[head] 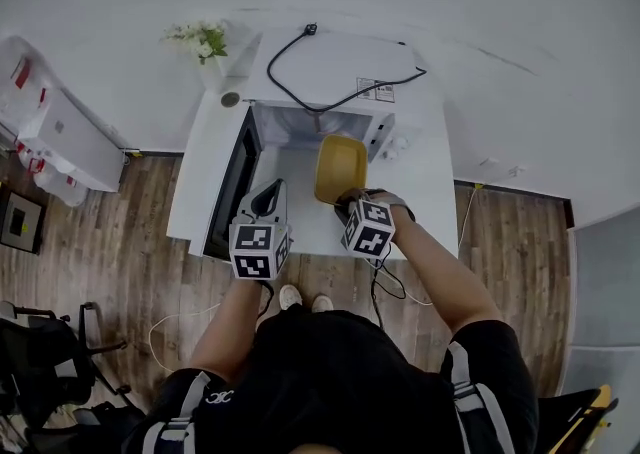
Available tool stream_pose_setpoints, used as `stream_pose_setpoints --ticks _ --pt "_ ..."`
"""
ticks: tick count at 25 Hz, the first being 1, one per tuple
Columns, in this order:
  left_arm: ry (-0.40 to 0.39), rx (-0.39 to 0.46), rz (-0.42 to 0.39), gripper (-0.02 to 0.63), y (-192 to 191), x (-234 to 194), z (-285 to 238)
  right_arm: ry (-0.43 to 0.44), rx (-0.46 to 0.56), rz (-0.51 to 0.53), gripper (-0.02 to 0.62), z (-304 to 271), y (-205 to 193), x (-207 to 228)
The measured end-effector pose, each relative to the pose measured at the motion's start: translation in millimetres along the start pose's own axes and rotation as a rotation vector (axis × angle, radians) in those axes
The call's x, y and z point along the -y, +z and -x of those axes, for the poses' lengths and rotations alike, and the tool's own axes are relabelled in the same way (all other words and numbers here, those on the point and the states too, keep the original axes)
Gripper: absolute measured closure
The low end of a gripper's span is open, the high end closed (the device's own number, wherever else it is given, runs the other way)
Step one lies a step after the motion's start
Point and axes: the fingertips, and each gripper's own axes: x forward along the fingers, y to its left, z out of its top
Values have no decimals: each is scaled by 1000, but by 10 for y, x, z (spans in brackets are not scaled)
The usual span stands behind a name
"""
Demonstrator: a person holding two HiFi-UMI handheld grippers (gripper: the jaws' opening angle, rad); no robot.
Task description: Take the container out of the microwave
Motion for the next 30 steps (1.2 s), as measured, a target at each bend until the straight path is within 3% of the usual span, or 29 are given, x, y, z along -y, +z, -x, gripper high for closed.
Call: stream_pose_setpoints --ticks 19,30 --pt "-217 -37 -110 592 -1 907 -580 -133 -145 -274 586 672 -1186 -150" --pt "-291 -48 -152 592 5 1189 -641 -157 -166 -353 586 796 -1429 -224"
